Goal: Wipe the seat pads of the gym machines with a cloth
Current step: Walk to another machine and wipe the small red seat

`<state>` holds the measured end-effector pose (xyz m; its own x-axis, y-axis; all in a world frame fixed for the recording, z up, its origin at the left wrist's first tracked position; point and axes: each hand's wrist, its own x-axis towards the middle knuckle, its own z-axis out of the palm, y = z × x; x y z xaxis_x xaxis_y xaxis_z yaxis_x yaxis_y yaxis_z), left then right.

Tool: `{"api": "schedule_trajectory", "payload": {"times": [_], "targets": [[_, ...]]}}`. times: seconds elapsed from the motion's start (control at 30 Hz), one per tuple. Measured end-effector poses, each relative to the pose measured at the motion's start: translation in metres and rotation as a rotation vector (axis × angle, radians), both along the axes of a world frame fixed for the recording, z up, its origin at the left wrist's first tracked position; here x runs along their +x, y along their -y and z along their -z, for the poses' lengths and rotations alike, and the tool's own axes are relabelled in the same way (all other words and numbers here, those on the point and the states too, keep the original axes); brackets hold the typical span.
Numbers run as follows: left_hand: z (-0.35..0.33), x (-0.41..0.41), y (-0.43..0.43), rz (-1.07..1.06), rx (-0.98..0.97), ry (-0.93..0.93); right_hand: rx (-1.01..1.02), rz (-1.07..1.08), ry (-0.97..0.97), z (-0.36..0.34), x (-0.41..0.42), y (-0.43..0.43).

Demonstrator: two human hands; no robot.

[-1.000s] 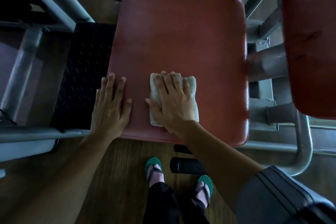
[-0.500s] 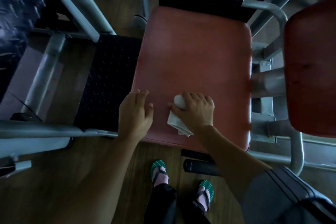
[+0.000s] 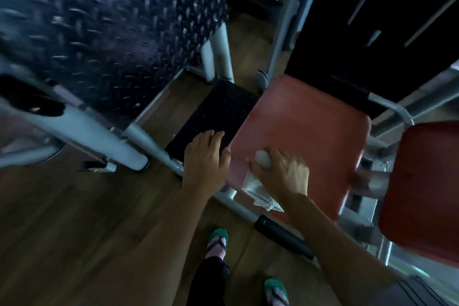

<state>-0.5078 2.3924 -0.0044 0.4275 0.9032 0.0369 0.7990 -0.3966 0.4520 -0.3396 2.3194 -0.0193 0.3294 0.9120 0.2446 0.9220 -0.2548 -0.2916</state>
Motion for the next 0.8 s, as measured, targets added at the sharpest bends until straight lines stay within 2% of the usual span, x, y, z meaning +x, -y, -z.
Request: {"api": "schedule_trajectory", "payload": {"times": [0.23, 0.5, 0.67, 0.8], "targets": [[-0.047, -0.053, 0.118, -0.387, -0.036, -0.069, 0.007, -0.291, 0.028, -0.049, -0.03, 0.049], [-0.091, -0.128, 0.296, -0.828, 0.0, -0.052, -0.21, -0.648, -0.007, -0.091, -0.119, 0.155], [-0.108, -0.174, 0.407, -1.12, -0.042, -0.101, -0.163, -0.964, -0.129, -0.099, -0.186, 0.225], [-0.115, -0.209, 0.485, -1.336, -0.044, -0.084, -0.102, -1.183, -0.068, -0.105, -0.241, 0.272]]}}
